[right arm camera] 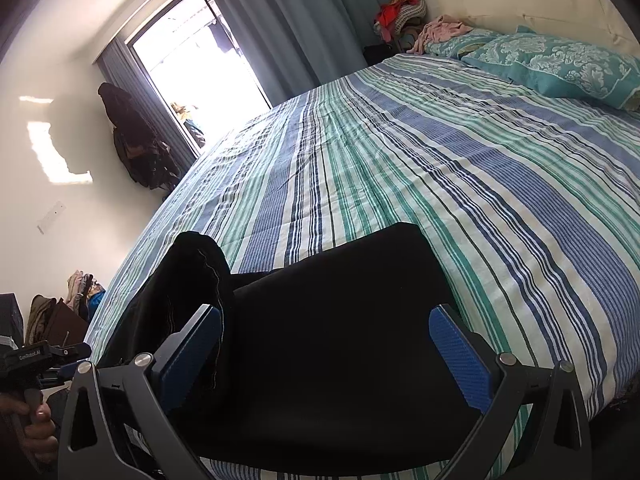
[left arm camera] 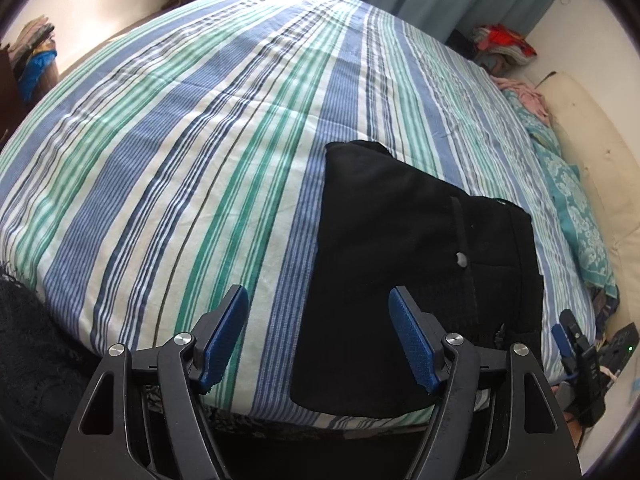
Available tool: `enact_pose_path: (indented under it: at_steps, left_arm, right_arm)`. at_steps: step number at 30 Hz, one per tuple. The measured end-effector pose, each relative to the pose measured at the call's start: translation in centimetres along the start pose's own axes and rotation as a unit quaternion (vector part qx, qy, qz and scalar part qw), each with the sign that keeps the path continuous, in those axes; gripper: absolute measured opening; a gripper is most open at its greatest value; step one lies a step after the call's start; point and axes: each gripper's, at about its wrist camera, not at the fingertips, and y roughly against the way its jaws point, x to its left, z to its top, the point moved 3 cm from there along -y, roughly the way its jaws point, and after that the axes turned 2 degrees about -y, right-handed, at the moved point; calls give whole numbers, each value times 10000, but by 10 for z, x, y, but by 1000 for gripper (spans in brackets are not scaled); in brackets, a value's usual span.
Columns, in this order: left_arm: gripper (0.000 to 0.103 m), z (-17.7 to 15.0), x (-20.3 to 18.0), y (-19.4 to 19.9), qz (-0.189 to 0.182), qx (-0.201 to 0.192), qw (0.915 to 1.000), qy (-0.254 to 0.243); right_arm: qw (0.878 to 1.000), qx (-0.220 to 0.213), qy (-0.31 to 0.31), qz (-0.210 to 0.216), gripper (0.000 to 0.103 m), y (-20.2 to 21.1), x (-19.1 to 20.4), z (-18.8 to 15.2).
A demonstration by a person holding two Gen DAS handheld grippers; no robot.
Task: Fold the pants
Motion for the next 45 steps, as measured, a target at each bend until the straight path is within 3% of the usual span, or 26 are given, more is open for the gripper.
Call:
enact_pose_path:
  at_steps: [3, 6, 9, 11, 15, 18, 20, 23, 26, 29, 30, 31, 36, 41, 45]
  left_arm:
    - [75, -2, 11, -2, 79, -46, 9999, 128]
    - [75, -5, 22, -1, 169, -192, 9995, 169]
    - [75, -11, 30, -7, 298, -153, 9993, 159]
    - [75, -14, 34, -12, 327, -89, 9993, 181]
    - [75, -13, 40, -12, 292, -123, 9992, 247]
    - [75, -12, 44, -9, 314, -180, 9991, 238]
    - [75, -13, 48, -10, 344, -164, 9990, 248]
    - [75, -14, 54, -14, 323, -103, 9988, 355]
    - [75, -14, 56, -19, 303, -34, 9987, 417]
    - [75, -14, 53, -23, 296, -5, 9988, 401]
    - [75, -14, 52, -24, 299, -9, 9988, 385]
    - [75, -14, 51, -23, 305, -15, 9989, 367]
    - [75, -16, 58, -19, 395, -57, 9985, 386]
    - [75, -14, 69, -17, 351, -60, 9971, 666]
    - [75, -14, 66, -13, 322, -95, 9976, 606]
  right_arm:
    - [9988, 92, -191, 440, 102, 2, 1, 4]
    - [9887, 210, -787, 1258, 99, 5, 2, 17]
    - [9565, 956, -1239, 2461, 91, -13, 16, 24]
    - [9352, 1650, -1088, 2938, 81, -31, 38, 21]
    - [9150, 2594, -210, 3083, 75, -61, 86, 4]
    - [9190, 2968, 221, 2587, 75, -88, 102, -10]
    - [9083, 3298, 238, 2563, 75, -105, 105, -20]
    - [9060, 3465, 420, 2396, 73, -116, 108, -25]
    - [8815, 3907, 108, 2651, 72, -123, 109, -31]
    - [8830, 3931, -86, 2565, 69, -132, 111, -33]
    - [8847, 3899, -76, 2553, 59, -133, 115, -33]
    - [8843, 3886, -35, 2588, 36, -134, 121, -35]
    - [8829, 3430, -442, 3177, 28, -114, 132, -27]
    - [8798, 2819, -947, 3709, 26, -80, 130, 8]
    - [8753, 2451, -979, 4052, 23, -44, 126, 43]
